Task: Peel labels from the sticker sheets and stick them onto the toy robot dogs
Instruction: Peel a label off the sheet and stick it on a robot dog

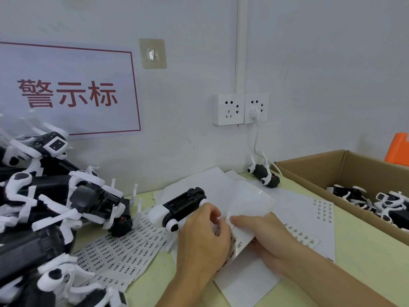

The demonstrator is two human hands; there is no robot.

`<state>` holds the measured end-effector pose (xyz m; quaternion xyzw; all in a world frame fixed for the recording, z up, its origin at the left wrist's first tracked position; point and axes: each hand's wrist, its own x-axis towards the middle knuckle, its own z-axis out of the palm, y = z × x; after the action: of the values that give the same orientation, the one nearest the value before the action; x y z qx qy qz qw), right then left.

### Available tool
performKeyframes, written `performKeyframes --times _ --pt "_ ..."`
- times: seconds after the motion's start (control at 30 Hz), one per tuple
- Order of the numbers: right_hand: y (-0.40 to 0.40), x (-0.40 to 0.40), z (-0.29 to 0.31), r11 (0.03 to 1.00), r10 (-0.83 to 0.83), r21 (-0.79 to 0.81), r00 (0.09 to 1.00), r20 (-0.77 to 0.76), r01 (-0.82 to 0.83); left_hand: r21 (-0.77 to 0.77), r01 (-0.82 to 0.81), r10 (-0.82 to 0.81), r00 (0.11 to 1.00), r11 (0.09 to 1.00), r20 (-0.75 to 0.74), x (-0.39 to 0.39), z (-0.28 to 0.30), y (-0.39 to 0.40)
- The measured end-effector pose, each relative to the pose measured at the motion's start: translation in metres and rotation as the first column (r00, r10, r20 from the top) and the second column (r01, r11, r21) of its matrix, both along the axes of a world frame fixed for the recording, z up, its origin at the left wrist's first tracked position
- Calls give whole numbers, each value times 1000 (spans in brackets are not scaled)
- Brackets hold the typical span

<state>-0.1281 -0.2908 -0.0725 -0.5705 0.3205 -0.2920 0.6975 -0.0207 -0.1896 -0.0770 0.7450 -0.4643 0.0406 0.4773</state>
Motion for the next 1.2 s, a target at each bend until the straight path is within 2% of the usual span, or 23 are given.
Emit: performKeyframes --times 0.2,0.33,0.4,0.47,0.67,0.77,0.97,1.2 --pt "2 2 -1 998 -56 -14 998 -15 56 8 42 -42 999 999 5 1 -1 -5" --pt "5 2 1 992 -109 -66 992 -62 105 100 33 -42 995 994 89 -1 4 -8" --pt "7 2 2 988 -130 -89 988 -86 123 124 22 -33 996 992 85 -3 6 -9" --pt "7 2 3 986 -141 -100 985 -99 131 101 12 -15 1000 995 25 -5 6 -9" --pt "8 3 4 990 -129 -78 987 -98 121 -41 23 -35 954 999 -298 -3 0 -9" --pt "9 3 4 989 -118 -98 987 -111 107 -73 47 -70 934 996 -352 0 -3 -9" --pt "11 4 2 973 -179 -173 969 -168 150 -58 44 -60 949 997 -310 -1 -3 -9" --pt "14 8 0 952 -240 -251 938 -250 177 45 13 -8 995 999 -97 -8 -5 -9"
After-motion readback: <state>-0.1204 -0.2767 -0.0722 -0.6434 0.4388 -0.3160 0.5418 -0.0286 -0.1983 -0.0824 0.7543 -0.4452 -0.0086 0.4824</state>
